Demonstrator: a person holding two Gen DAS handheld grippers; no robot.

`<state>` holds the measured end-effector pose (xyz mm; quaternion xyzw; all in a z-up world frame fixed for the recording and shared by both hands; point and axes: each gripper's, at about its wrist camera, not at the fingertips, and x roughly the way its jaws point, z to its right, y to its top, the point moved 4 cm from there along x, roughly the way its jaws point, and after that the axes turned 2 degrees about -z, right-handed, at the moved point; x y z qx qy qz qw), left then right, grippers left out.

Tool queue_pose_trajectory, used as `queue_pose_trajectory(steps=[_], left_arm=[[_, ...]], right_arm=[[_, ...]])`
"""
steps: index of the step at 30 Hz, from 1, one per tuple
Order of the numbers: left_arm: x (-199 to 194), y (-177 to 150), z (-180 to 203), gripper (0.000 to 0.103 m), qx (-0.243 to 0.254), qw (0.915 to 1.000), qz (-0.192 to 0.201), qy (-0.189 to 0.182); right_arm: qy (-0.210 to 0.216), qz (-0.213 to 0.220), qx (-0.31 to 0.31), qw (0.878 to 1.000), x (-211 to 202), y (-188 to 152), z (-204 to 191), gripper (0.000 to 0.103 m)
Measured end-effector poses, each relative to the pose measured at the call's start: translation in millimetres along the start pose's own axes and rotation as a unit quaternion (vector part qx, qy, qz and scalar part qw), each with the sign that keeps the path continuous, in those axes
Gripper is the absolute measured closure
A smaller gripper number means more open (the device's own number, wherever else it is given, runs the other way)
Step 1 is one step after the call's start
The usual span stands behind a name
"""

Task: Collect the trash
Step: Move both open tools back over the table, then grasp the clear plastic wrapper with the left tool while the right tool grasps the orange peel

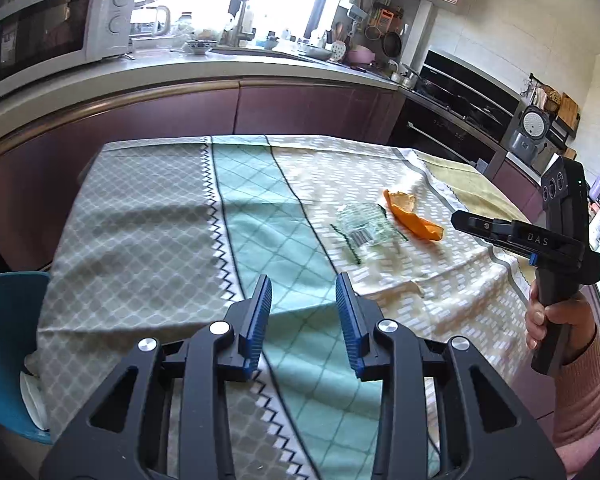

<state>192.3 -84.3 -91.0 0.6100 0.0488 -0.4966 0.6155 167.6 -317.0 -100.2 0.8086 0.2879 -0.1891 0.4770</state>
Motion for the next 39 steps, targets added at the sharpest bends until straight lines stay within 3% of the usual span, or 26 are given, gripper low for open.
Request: queue_pose_trajectory(steps=[10, 17, 27, 30, 32, 36, 38, 39], left_arm=[[63, 23, 31, 0.069, 0.004, 0.9989, -0.046, -0.011], [97, 33, 39, 0.067, 0.012, 0.9974, -0.071, 0.006], [125, 39, 40, 0.063, -0.011, 0.9947, -0.099, -0.025], [131, 43, 44, 0.063, -0.011, 0.9942, -0.101, -0.035], [134, 45, 45, 0.068, -0.013, 0.9939, -0.103, -0.039], [139, 44, 52, 0.091, -0.010, 0.9927, -0.109, -0.052], [139, 42, 55, 0.093, -0.008, 0.9933, -0.105, -0.047], [138, 42, 56, 0.102, -0.007, 0.9934, -0.103, -0.049]], right_arm=[[-0.011, -0.026, 0.055, 0.998, 18, 1, 50, 0.075], [-0.004, -0.035, 0.063, 0.997, 28, 2, 53, 0.075], [0.009, -0.046, 0.065, 0.997, 36, 3, 53, 0.075], [0.013, -0.049, 0.061, 0.997, 37, 2, 51, 0.082], [0.017, -0.050, 0.062, 0.997, 38, 2, 51, 0.086], [0.023, -0.047, 0.066, 0.996, 37, 1, 51, 0.089], [0.024, -0.046, 0.066, 0.996, 37, 1, 51, 0.090], [0.024, -0.046, 0.065, 0.997, 37, 1, 51, 0.090]])
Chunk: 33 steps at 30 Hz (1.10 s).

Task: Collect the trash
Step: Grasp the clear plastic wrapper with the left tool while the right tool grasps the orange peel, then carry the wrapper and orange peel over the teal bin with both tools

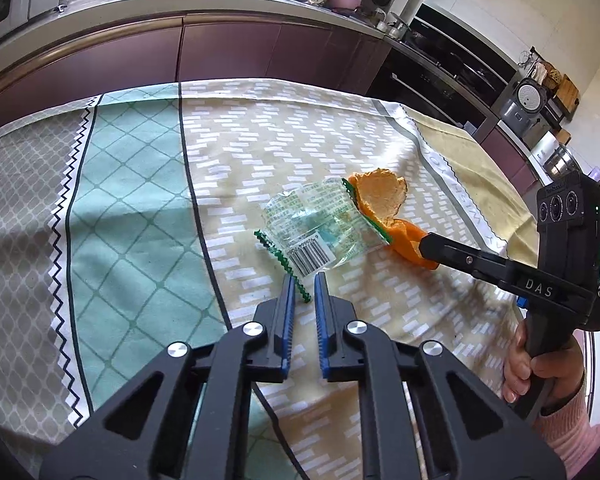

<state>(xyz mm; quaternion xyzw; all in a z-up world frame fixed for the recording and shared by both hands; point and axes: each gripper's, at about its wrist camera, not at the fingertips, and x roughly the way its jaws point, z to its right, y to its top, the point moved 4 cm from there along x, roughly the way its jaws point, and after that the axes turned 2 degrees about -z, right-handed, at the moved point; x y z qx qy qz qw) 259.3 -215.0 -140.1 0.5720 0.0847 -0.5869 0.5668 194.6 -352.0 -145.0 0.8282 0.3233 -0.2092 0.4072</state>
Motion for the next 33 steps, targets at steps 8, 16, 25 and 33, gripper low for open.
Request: queue_pose_trajectory(steps=[8, 16, 25, 33], left_arm=[[-9, -12, 0, 0.102, 0.011, 0.9999, 0.004, 0.002], [-9, 6, -10, 0.069, -0.008, 0.9999, 0.005, 0.004], [10, 20, -2, 0.069, -0.018, 0.9998, -0.008, -0.009], [-1, 15, 13, 0.092, 0.004, 0.9999, 0.015, 0.003]], right_arm=[[0.004, 0.007, -0.003, 1.000, -4, -1, -1, 0.091], [0.012, 0.006, 0.002, 1.000, -5, 0, 3, 0.091], [0.018, 0.002, 0.002, 1.000, -3, 1, 4, 0.091], [0.021, 0.014, 0.003, 1.000, -6, 1, 3, 0.092]])
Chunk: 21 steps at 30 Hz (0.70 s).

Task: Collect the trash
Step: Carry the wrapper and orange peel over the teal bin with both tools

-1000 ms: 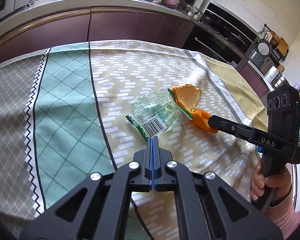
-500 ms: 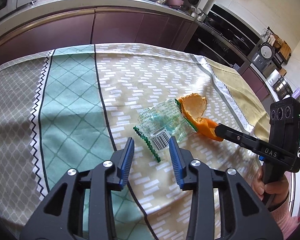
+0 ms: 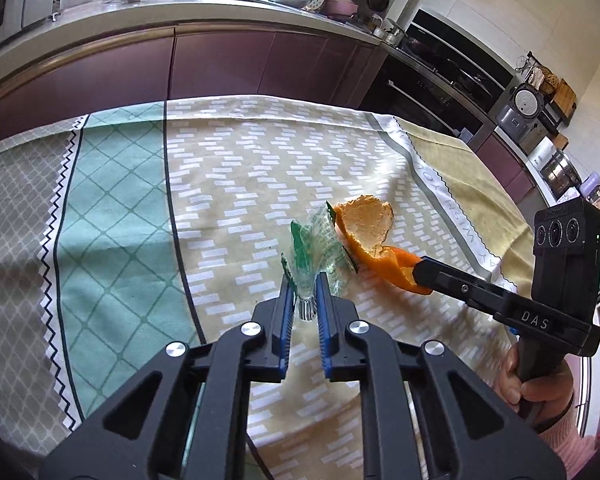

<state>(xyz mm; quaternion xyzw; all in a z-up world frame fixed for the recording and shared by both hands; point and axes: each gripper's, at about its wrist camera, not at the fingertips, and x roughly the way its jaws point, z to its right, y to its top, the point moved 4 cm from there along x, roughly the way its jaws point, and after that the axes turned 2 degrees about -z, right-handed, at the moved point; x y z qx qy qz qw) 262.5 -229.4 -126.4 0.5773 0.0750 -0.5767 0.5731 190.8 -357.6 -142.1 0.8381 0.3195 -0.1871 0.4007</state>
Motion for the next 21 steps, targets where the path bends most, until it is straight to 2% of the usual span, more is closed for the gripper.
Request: queue_pose_trajectory(steps=[11, 21], left_arm=[[-56, -25, -11, 0.094, 0.008, 0.9985, 0.049, 0.021], [-115, -54, -34, 0.094, 0.000, 0.9949, 0.090, 0.046]], right_arm=[[0.019, 0.019, 0.003, 1.000, -14, -5, -3, 0.093], [0.063, 0.027, -0.020, 0.997, -26, -13, -41, 0.093]])
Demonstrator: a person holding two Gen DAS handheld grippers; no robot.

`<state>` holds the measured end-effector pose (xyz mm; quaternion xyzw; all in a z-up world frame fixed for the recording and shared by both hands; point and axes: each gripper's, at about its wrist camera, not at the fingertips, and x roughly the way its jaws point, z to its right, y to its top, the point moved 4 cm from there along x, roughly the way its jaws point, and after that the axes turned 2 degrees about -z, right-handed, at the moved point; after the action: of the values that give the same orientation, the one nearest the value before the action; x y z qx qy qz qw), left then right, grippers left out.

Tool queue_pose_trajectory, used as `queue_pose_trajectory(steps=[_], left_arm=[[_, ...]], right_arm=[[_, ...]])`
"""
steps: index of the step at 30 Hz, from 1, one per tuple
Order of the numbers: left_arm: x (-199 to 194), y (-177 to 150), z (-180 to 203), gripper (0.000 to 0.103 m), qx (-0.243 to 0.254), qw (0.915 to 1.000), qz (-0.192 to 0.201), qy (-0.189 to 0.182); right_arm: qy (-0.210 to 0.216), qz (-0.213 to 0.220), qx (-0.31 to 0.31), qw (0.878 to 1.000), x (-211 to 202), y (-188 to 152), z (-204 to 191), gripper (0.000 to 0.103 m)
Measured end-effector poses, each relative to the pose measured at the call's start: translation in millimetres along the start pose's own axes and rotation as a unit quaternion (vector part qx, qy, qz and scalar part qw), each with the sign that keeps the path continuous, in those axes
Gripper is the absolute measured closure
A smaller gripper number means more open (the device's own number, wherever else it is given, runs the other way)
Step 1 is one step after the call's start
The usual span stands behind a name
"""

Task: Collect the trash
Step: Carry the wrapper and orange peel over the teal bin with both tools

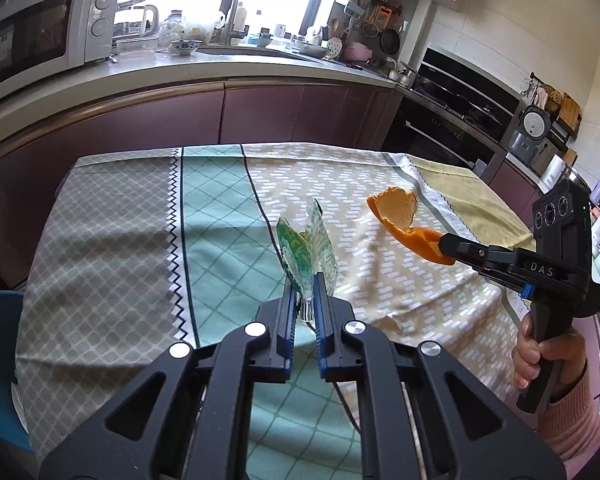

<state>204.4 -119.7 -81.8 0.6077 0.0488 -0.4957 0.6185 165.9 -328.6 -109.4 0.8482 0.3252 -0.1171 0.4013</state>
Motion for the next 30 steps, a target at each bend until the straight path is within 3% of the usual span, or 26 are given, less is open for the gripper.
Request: queue_pose_trajectory(steps=[16, 30], left_arm=[[-67, -39, -43, 0.094, -0.024, 0.9989, 0.023, 0.032], [-118, -54, -81, 0.094, -0.049, 0.9954, 0.047, 0.067]], right_arm=[[0.056, -0.038, -0.048, 0.997, 25, -20, -67, 0.093], [0.089, -0.075, -0.072, 0.991, 56, -41, -113, 0.093]])
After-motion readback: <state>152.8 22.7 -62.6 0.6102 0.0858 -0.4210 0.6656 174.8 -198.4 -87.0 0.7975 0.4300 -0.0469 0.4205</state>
